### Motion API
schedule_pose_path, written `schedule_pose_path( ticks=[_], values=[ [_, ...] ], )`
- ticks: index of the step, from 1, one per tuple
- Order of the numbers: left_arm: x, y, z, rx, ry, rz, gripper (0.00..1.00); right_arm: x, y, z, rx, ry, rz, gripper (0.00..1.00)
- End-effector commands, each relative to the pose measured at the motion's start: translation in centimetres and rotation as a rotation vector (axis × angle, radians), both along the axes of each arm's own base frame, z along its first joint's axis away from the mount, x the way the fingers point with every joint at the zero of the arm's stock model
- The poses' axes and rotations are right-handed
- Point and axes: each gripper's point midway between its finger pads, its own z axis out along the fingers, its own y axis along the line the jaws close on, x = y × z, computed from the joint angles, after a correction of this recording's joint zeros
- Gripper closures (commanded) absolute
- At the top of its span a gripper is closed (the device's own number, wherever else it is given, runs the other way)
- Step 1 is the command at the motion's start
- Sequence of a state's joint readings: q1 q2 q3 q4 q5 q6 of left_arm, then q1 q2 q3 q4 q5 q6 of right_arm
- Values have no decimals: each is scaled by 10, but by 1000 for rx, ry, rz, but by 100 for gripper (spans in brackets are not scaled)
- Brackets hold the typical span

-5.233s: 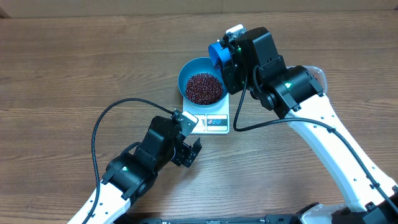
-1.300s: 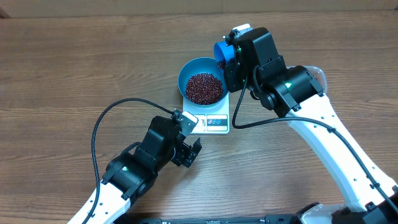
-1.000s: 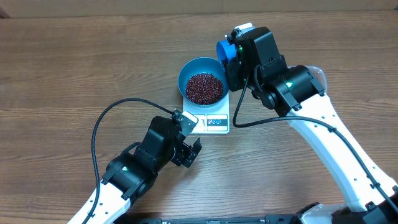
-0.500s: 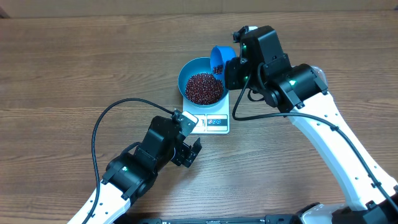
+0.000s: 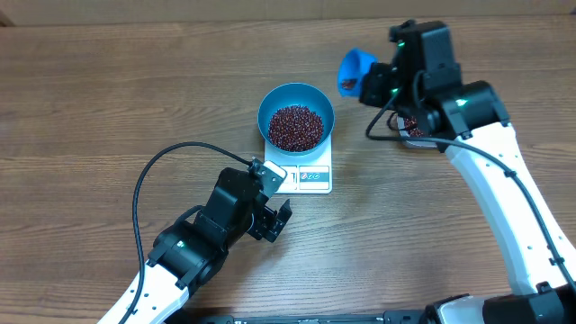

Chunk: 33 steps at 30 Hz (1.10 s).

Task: Scoop item into bowl and weigh 150g on scale
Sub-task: 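Return the scoop with the right gripper to the bean tub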

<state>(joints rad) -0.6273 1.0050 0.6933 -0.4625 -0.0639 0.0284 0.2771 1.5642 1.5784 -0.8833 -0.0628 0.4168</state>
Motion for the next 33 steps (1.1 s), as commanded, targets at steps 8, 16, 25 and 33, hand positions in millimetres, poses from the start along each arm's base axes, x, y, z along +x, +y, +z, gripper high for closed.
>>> schedule_pose_path(
  ticks=[8, 16, 25, 33],
  values=[
    [-1, 1, 1, -12, -2, 6, 0, 7, -97, -1, -84, 36, -164, 96],
    [-1, 1, 1, -11, -2, 6, 0, -3, -142, -11, -240, 77, -167, 96],
    [-1, 1, 1, -11, -2, 6, 0, -9, -178, -10, -606, 89, -42, 96],
    [-1, 1, 1, -11, -2, 6, 1, -12, -190, -7, -671, 106, -76, 96]
  ],
)
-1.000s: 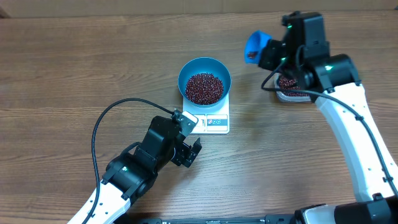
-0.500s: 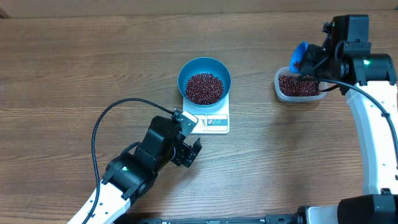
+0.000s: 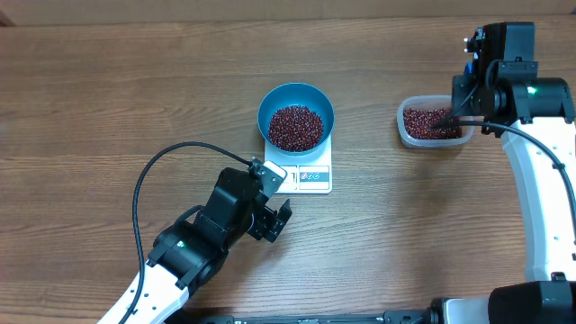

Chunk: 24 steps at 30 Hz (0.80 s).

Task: Scoop item into bowl and weigh 150g on scale
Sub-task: 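Return the scoop with the right gripper to the bean tub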

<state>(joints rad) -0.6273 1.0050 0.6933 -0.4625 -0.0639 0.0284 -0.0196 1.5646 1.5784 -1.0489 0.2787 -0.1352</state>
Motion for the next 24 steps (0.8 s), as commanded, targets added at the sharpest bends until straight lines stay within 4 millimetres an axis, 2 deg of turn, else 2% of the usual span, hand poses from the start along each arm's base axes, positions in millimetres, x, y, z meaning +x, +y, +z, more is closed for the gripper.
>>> schedule_pose_path(
  ticks=[1, 7, 14, 19, 24],
  values=[
    [-1, 1, 1, -11, -2, 6, 0, 3, -7, 14, -49, -24, -1, 96],
    [-1, 1, 1, -11, -2, 6, 0, 4, 1, 17, -107, -19, 29, 96],
    [-1, 1, 1, -11, -2, 6, 0, 5, 9, 16, -65, -39, 1, 96],
    [-1, 1, 1, -11, -2, 6, 0, 3, 15, 8, 202, -134, -321, 96],
    [-1, 1, 1, -11, -2, 6, 0, -4, 28, -30, 464, -141, -618, 96]
  ],
)
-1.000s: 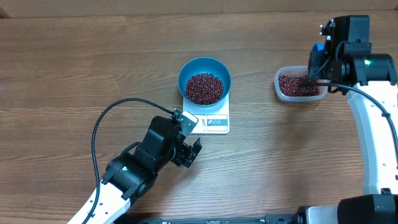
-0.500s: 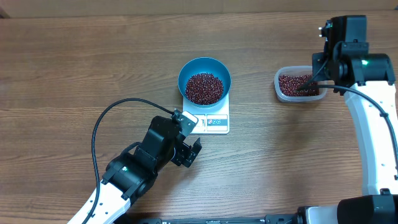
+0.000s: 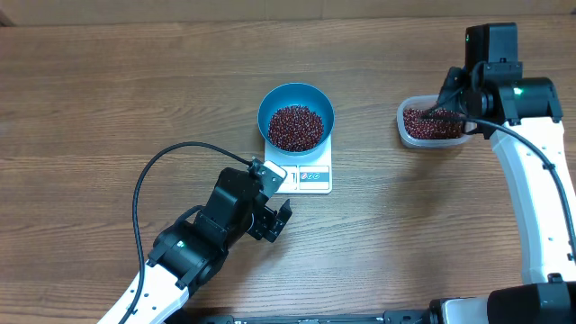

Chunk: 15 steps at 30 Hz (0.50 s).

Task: Scoop item into bowl and weigh 150g on scale
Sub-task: 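Return the scoop with the right gripper to the bean tub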

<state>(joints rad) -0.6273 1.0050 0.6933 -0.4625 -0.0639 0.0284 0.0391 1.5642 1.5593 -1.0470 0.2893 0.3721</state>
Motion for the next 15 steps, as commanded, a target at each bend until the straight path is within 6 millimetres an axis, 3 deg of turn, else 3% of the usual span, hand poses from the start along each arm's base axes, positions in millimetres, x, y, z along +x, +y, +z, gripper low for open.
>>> schedule_pose_path(
  ticks=[1, 5, 11, 15],
  values=[
    [-1, 1, 1, -12, -2, 6, 0, -4, 11, -30, 257, -35, -288, 96],
    [-1, 1, 1, -11, -2, 6, 0, 8, 27, -41, 389, -72, -304, 96],
    [-1, 1, 1, -11, -2, 6, 0, 7, 23, -46, 403, -82, -369, 96],
    [-1, 1, 1, -11, -2, 6, 1, -3, 17, -70, 406, -63, -466, 96]
  ],
)
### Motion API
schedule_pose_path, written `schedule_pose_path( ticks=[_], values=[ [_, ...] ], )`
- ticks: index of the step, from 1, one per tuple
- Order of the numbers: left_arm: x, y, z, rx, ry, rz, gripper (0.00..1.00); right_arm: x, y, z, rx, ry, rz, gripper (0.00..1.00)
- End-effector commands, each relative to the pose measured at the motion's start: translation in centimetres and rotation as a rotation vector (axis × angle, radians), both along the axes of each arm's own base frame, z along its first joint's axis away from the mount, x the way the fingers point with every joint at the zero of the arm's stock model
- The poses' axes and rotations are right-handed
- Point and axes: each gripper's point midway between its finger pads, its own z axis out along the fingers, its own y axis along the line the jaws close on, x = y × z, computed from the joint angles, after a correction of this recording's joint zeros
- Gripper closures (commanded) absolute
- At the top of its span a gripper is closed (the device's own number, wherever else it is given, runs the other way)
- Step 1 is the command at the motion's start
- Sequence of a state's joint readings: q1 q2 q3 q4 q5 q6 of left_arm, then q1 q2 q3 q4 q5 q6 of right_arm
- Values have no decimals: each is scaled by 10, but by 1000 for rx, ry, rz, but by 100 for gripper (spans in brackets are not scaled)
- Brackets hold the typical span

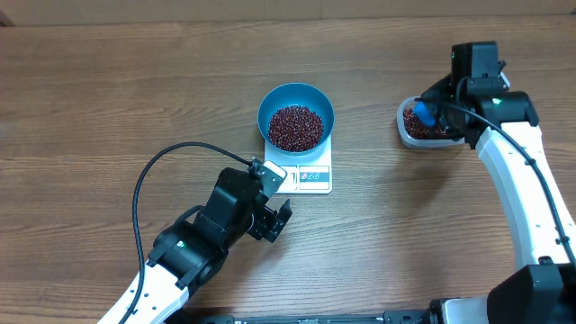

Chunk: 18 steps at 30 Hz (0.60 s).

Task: Scoop item into bowl and weigh 150g on scale
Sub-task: 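Return the scoop with the right gripper to the bean tub, then lower the blue scoop into the tub and release it from the right gripper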

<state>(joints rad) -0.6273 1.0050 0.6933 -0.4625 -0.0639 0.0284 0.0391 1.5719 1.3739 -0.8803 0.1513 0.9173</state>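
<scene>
A blue bowl (264,110) holding red beans (295,127) stands on the small white scale (310,177) at mid-table. At the right, a clear tub (407,135) also holds red beans. The blue scoop (423,115) dips into that tub, and my right gripper (440,110) is shut on its handle; the wrist body covers most of the fingers. My left gripper (277,219) rests low just in front of the scale's left corner, open and holding nothing. The scale's reading is too small to tell.
A black cable (157,175) loops from the left arm over the wooden table (90,108). The right arm (522,198) runs along the table's right side.
The right wrist has shifted a little left over the tub, and the blue scoop now shows at the tub's left part among the beans. The left arm has not moved.
The right gripper first held the blue scoop tilted near the bowl's right side. It then stood over the tub's right end, then closer over the beans, and now has the scoop down in the tub. The bowl, scale and left arm stayed put.
</scene>
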Motion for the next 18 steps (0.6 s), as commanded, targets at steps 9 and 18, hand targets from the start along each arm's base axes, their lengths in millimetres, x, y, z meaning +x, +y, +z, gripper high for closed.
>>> schedule_pose_path(
  ticks=[9, 18],
  values=[
    [-1, 1, 1, -11, -2, 6, 0, -7, -6, -37, 31, 5, -108, 96],
    [-1, 1, 1, -11, -2, 6, 1, -8, -6, -38, 41, 7, -131, 18]
  ],
)
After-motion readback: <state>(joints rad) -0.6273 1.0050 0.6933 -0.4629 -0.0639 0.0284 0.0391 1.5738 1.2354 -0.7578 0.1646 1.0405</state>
